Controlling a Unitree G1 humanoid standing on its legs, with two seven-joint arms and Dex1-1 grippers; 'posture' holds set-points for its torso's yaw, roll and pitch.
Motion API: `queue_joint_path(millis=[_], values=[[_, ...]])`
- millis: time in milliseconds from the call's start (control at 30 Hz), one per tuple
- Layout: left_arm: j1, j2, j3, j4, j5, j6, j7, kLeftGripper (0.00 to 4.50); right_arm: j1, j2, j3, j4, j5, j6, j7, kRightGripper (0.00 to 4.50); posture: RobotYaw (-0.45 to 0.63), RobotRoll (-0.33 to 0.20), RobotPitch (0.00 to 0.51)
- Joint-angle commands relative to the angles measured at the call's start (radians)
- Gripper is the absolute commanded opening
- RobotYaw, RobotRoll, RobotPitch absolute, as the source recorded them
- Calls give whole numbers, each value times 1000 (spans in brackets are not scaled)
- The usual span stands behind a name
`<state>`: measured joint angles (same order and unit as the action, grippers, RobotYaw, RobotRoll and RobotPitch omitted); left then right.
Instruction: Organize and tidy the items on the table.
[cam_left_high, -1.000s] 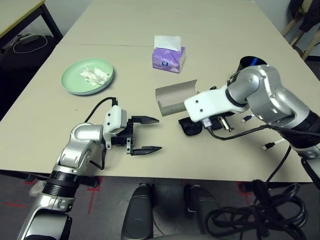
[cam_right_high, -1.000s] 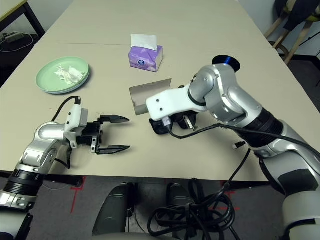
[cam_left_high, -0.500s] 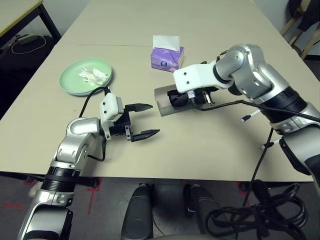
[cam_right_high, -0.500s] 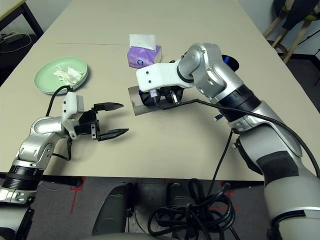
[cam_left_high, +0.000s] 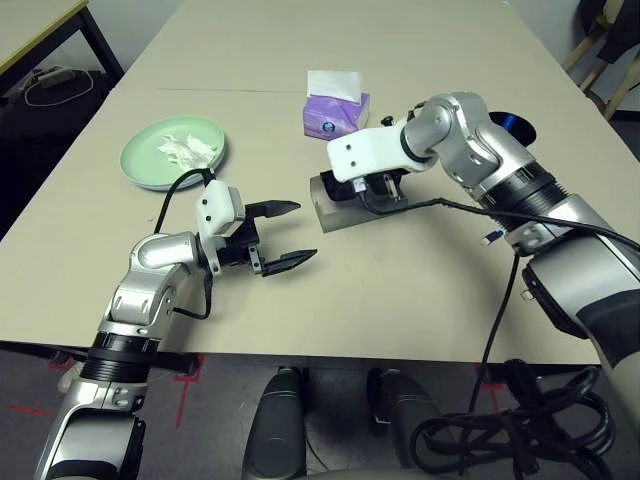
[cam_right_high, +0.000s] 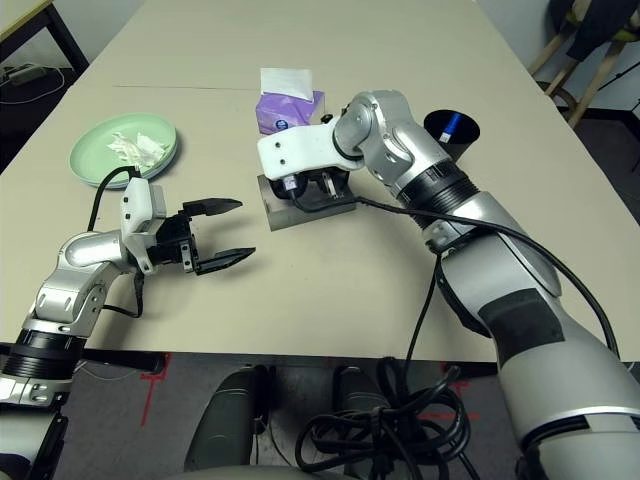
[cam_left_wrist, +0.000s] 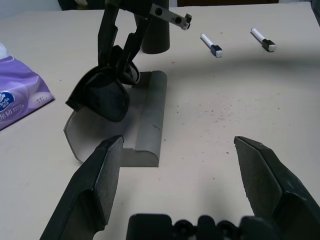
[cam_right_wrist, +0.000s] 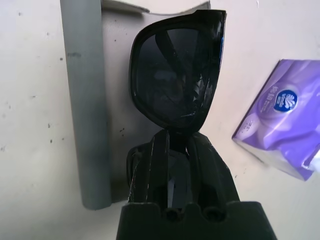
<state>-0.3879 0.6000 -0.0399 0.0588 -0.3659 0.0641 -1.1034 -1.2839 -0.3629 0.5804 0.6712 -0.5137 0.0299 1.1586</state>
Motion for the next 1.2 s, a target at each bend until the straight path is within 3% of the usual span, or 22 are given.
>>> queue_joint_path(millis=[33,833,1200], values=[[-4,2,1,-12,9,8,5,4500,-7,13,10,40,-17,-37,-34,451,156,0,150],[5,8,0,-17,7,4,1,4500,71,5,4,-5,-39,-37,12,451,152,0,151],[-2,3,-3,-3,11,-3,0,4500,46,5,2,2,-38,-33,35,451,147,0,144]])
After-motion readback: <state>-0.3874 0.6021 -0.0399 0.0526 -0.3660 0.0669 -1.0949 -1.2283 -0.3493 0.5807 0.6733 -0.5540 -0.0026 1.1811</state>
